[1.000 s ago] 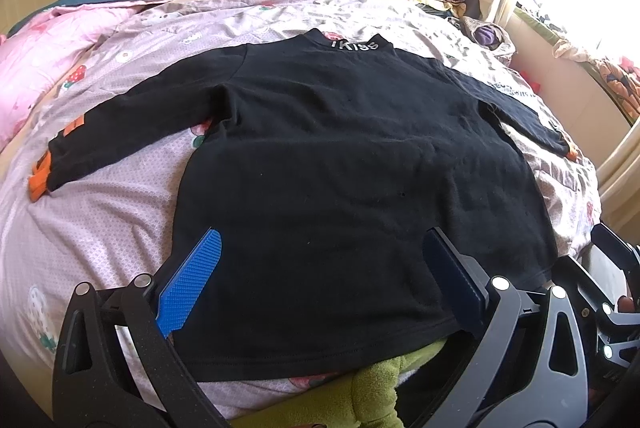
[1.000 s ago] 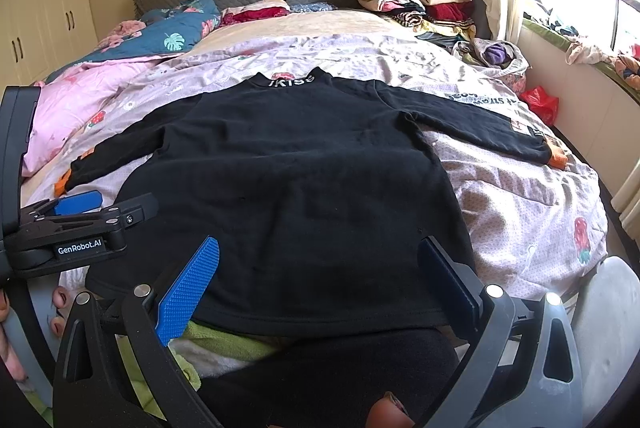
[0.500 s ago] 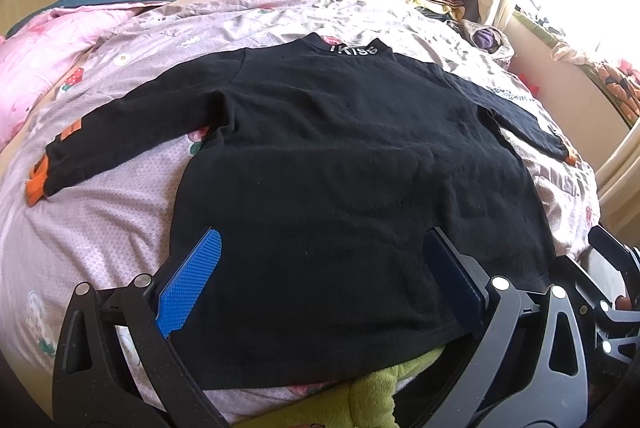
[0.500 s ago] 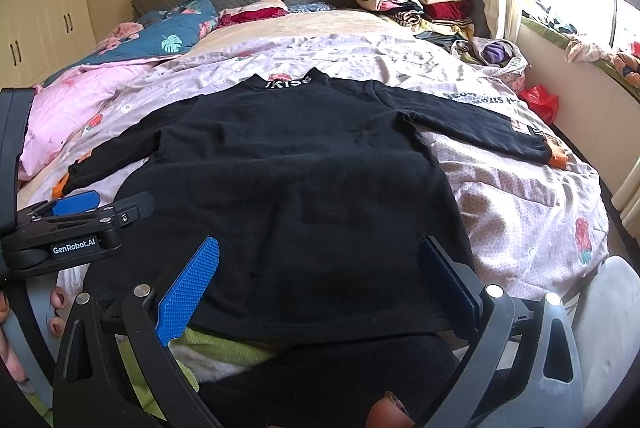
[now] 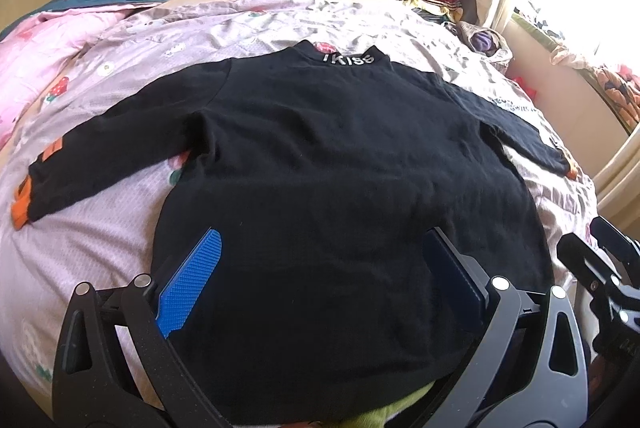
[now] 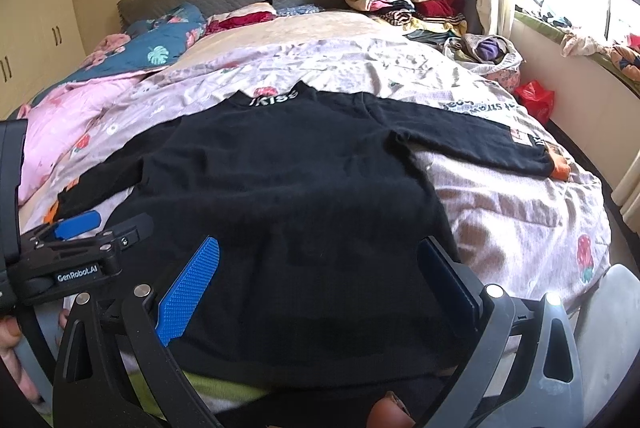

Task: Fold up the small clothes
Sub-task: 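Move the right tool to the orange-cuffed sleeve end and grasp the cuff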

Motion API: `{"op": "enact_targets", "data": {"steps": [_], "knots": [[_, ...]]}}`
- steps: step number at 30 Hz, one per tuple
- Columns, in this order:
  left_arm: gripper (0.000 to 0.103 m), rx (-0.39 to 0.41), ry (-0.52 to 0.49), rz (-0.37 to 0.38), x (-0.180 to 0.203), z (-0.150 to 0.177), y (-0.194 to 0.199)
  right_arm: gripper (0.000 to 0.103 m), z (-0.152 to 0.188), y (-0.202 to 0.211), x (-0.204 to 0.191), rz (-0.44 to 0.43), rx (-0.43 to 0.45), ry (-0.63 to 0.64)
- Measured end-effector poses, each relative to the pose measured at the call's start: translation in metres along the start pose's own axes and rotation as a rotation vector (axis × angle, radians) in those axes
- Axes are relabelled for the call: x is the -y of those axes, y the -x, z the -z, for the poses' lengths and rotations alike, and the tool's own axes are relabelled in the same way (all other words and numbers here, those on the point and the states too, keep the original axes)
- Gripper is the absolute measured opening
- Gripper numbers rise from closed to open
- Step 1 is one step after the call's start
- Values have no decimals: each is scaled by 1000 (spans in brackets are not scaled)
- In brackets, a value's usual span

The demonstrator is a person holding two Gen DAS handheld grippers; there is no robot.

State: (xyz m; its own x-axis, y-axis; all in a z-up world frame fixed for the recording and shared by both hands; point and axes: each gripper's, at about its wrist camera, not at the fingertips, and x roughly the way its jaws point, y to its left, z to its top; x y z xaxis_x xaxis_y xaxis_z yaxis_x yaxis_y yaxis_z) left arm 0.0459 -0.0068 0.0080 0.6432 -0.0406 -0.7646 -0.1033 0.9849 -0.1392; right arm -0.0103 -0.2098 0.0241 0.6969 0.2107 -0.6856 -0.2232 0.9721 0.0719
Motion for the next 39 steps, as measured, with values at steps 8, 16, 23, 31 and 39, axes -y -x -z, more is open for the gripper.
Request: {"op": "enact_targets", "data": {"steps": [8, 16, 23, 31, 39], "knots": [[95, 0, 1, 18, 12, -22, -15, 99, -24, -11, 18, 17, 12, -59], [95, -22, -7, 15, 23, -45, -35, 99, -44, -27, 36, 34, 6, -116], [95, -27, -9, 18, 32, -64, -51, 99, -68, -42, 57, 66, 12, -169], [95, -16, -29, 23, 49, -92, -68, 99, -100, -53, 95, 103, 44, -255], [95, -18, -34, 30, 70, -125, -91, 99, -130, -69, 144, 149, 56, -364]]}}
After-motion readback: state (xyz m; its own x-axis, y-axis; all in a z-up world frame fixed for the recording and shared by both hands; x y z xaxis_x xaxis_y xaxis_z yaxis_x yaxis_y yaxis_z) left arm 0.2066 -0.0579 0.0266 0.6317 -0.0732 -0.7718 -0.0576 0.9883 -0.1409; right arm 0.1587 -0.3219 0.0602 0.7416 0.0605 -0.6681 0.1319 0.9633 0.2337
